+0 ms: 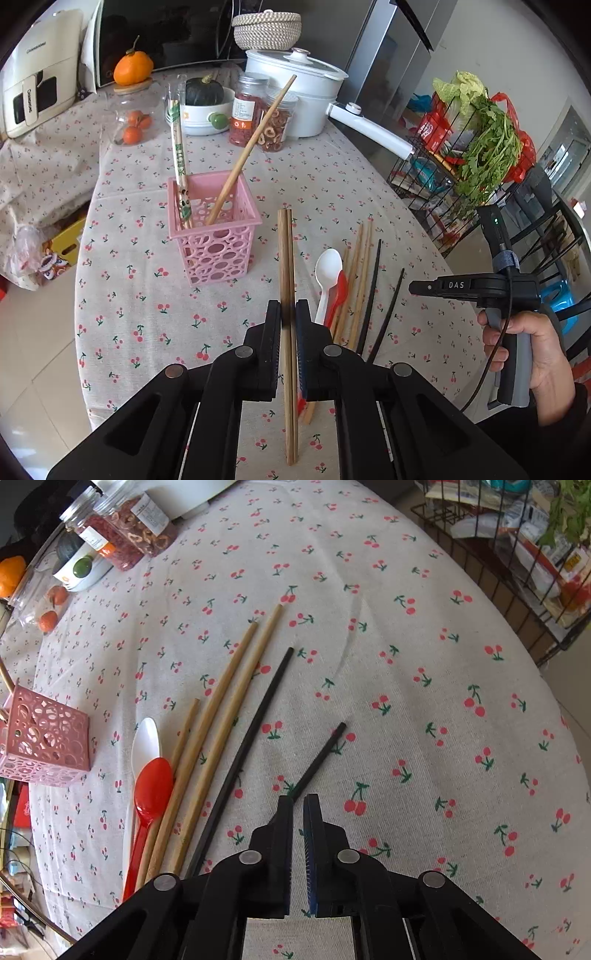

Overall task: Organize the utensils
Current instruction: 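Grasp the wooden chopstick pair with the left tool while the right tool grasps a black chopstick, then carry both held chopsticks into the pink basket and open both tools, then lower the left tool onto the red spoon and close it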

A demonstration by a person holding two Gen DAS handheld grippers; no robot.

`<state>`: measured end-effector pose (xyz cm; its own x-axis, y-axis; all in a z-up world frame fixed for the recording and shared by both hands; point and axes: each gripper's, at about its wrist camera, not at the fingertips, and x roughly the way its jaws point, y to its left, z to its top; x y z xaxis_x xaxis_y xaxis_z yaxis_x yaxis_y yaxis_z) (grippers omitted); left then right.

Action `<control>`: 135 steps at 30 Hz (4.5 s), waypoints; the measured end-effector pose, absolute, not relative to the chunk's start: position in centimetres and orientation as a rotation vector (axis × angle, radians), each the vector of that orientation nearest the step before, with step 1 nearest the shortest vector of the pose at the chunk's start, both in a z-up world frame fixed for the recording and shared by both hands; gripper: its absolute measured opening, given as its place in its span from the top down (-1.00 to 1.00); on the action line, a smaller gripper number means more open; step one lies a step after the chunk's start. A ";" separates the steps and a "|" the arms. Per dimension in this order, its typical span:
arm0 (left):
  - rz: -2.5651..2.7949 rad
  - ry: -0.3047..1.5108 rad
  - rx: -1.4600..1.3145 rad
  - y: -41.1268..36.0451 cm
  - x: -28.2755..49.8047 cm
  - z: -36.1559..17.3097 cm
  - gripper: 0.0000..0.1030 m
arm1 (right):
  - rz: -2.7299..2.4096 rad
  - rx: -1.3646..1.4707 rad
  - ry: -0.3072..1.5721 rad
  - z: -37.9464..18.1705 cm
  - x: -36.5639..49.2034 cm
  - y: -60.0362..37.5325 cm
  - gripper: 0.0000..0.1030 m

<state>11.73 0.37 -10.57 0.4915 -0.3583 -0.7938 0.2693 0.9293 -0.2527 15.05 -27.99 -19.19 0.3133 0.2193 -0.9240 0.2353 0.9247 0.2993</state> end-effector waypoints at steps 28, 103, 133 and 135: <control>-0.312 0.707 -0.167 5.0 9.4 -3.2 0.92 | 0.096 0.313 0.963 -13.0 12.6 -25.1 0.91; -0.137 0.886 -0.168 9.6 17.2 -9.5 -0.67 | 0.313 0.330 0.492 -1.9 17.6 -11.1 0.91; -0.170 0.940 -0.085 3.5 14.6 -9.1 -0.84 | 0.128 0.214 0.610 -2.8 13.1 -19.7 -0.72; -0.181 0.952 -0.058 2.2 14.3 -9.5 -0.84 | 0.097 0.229 0.631 -3.2 12.7 -21.2 -0.76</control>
